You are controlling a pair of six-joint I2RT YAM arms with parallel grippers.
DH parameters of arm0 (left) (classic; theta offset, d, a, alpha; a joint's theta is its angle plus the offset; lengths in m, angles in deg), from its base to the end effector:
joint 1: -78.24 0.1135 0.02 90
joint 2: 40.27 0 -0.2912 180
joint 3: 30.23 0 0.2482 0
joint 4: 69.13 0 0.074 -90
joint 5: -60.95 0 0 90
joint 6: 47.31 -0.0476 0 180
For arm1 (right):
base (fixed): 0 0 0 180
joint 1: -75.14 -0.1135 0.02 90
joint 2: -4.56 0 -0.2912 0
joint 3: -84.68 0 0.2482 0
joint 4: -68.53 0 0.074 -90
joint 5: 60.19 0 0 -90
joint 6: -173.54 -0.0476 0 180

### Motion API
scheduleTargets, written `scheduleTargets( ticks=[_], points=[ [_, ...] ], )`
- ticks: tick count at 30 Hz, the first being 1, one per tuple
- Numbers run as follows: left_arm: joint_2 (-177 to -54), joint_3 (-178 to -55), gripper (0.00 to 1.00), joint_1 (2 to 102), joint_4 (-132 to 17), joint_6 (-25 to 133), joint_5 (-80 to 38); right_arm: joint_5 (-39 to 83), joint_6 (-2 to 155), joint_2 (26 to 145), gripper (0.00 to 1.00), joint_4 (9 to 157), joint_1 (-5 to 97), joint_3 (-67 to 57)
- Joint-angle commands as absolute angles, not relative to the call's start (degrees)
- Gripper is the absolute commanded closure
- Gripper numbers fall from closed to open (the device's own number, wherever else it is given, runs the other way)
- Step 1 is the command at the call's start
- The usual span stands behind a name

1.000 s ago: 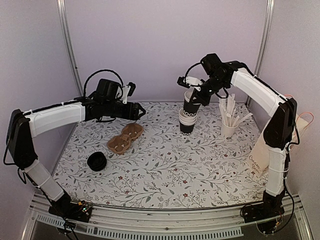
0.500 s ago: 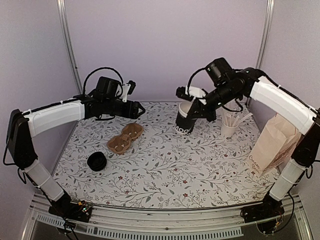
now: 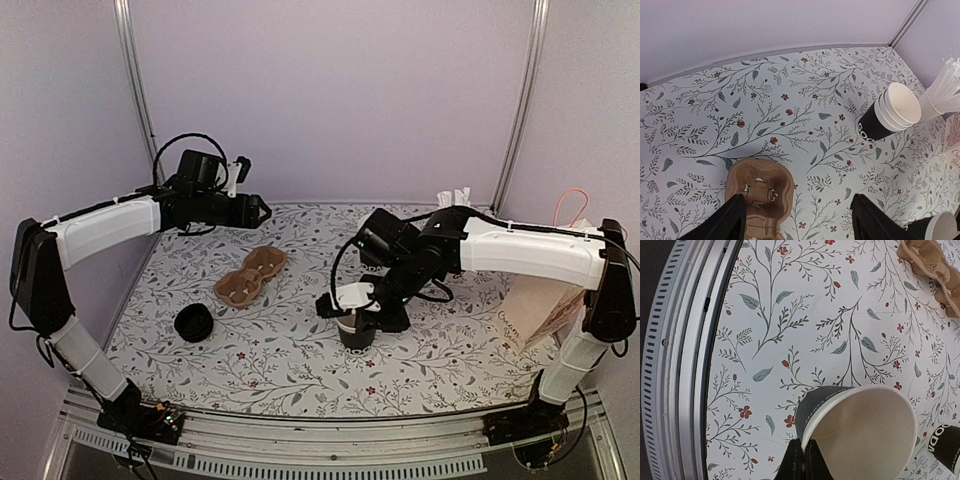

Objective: Pack the takeout coffee

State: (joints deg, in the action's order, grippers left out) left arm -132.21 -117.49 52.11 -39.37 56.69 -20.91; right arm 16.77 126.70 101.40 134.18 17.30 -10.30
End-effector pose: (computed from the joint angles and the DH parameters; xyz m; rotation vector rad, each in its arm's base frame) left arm 0.3356 -0.1721 0.3158 0.3169 2.1958 -0.5489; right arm 0.1766 0.3010 0.2834 -2.1670 1.7052 0.3825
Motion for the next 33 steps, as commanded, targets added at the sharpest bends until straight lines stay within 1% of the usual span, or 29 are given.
scheduleTargets(
  ticks=[1,7,11,19,23,26,28,31,33],
  points=[
    [-131.2,-118.6,0.26,52.6,-38.9,57.3,-19.8,18.8,127.6,101.7,0.98,131.9,15.1,-10.1],
    [-130.9,-118.7,0.26,52.7,-38.7,57.3,-19.7,21.4,127.4,104.3,0.97,130.5,13.2,-10.3],
    [-130.4,-118.7,0.26,52.8,-38.7,57.3,-19.6,21.2,127.8,104.8,0.93,129.9,12.2,-9.5],
    [-130.3,-118.6,0.26,52.8,-38.5,57.5,-19.9,19.6,127.9,103.7,0.76,130.8,11.9,-9.0],
    [-130.3,-118.6,0.26,52.8,-38.3,57.1,-20.7,19.0,129.1,100.4,0.72,133.7,12.1,-9.7],
    [-130.1,-118.9,0.26,53.0,-37.7,57.0,-21.9,12.1,129.9,95.9,0.69,137.2,16.2,-12.0],
    [-129.7,-119.1,0.27,52.9,-36.9,57.4,-25.6,6.7,129.2,93.0,0.66,137.8,20.5,-11.8],
    [-128.2,-119.9,0.35,52.4,-32.5,58.2,-27.6,4.0,127.9,87.5,0.64,132.1,27.2,-5.4],
    [-126.5,-120.1,0.36,52.1,-27.6,60.0,-26.8,-0.6,125.8,82.7,0.62,127.9,33.9,-0.1]
  ],
)
